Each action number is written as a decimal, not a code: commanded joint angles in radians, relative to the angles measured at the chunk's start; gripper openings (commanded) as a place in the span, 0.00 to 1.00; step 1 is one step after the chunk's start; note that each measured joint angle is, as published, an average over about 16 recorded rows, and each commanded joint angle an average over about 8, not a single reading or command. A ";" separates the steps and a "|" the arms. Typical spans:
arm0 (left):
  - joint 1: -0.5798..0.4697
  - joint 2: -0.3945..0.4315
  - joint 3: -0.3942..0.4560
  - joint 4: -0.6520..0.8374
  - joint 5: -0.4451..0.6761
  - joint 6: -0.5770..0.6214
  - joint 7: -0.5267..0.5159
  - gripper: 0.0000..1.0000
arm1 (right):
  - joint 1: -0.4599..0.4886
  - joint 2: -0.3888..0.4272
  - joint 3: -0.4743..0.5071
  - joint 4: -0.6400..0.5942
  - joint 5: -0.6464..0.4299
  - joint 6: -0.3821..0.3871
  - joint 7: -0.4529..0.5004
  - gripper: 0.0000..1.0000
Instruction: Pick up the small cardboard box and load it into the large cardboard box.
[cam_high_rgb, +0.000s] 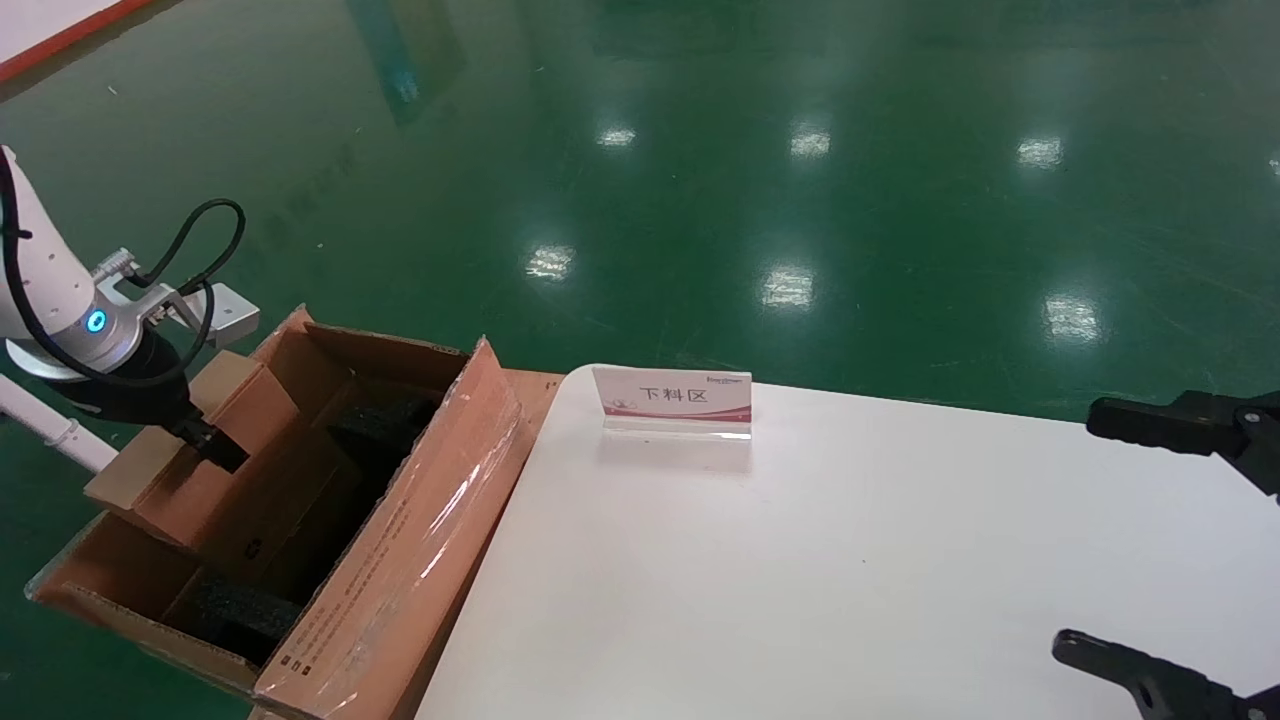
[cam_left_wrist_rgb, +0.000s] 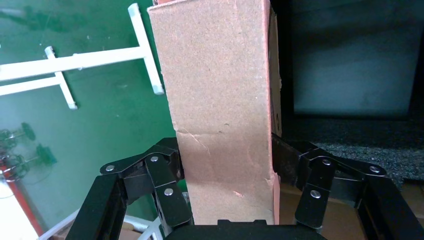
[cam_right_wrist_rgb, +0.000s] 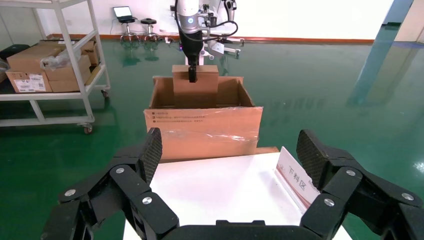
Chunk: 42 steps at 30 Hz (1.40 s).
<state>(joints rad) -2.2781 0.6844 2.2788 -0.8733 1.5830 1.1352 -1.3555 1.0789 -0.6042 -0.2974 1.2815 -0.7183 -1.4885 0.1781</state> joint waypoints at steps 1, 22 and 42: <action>0.009 0.004 0.003 0.004 0.003 -0.003 -0.005 0.00 | 0.000 0.000 0.000 0.000 0.000 0.000 0.000 1.00; 0.026 0.008 0.006 0.013 0.009 -0.017 -0.009 1.00 | 0.000 0.000 0.000 0.000 0.001 0.001 0.000 1.00; 0.011 0.002 -0.002 -0.001 0.009 -0.028 0.005 1.00 | 0.000 0.000 0.000 0.000 0.001 0.000 0.000 1.00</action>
<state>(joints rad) -2.2817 0.6781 2.2700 -0.8927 1.5906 1.0978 -1.3391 1.0789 -0.6040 -0.2978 1.2810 -0.7178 -1.4883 0.1777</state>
